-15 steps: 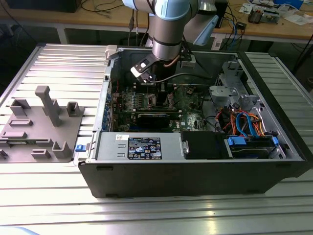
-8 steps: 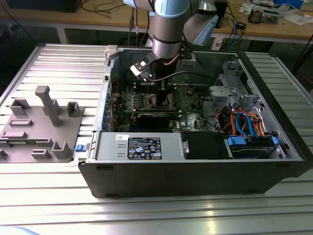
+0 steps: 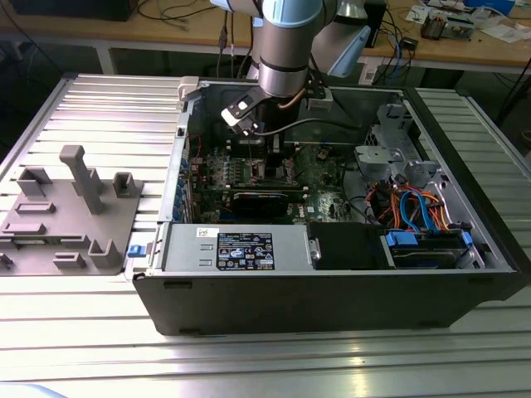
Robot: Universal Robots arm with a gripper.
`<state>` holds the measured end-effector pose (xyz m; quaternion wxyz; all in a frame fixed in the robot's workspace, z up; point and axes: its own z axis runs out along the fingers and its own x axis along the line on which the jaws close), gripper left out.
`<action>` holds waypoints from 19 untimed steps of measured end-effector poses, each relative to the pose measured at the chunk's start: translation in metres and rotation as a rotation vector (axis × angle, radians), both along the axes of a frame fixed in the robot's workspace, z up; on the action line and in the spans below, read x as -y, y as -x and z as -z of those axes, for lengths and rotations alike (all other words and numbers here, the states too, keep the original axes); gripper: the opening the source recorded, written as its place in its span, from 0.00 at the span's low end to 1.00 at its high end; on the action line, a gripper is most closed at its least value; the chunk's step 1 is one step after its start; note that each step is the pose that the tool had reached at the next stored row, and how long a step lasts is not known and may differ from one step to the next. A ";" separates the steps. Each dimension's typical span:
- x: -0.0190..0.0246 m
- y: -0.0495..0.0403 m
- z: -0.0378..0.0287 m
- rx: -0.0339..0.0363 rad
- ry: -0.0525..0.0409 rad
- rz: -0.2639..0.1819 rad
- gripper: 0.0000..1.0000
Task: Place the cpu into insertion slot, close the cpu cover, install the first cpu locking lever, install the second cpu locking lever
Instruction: 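Place the cpu into insertion slot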
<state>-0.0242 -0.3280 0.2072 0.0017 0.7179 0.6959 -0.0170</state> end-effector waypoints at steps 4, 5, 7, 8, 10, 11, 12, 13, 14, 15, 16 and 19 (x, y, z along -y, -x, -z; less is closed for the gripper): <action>0.0000 -0.0004 0.0000 -0.0002 0.0004 -0.011 0.17; 0.0000 -0.0005 0.0000 -0.0002 0.0004 -0.030 0.11; 0.0000 -0.0005 0.0000 -0.0002 0.0004 -0.065 0.11; 0.0000 -0.0014 0.0000 -0.0007 0.0004 -0.085 0.11; -0.0001 -0.0053 0.0006 -0.0060 0.0002 -0.086 0.11; 0.0000 -0.0068 0.0010 -0.0084 0.0002 -0.086 0.11; 0.0000 -0.0075 0.0013 -0.0098 0.0002 -0.086 0.11; 0.0001 -0.0079 0.0014 -0.0104 0.0004 -0.086 0.11; 0.0001 -0.0080 0.0016 -0.0109 0.0004 -0.086 0.11; 0.0001 -0.0080 0.0019 -0.0110 0.0003 -0.086 0.11; 0.0000 -0.0080 0.0020 -0.0111 0.0003 -0.086 0.11; -0.0002 -0.0082 0.0013 -0.0102 -0.0008 -0.086 0.11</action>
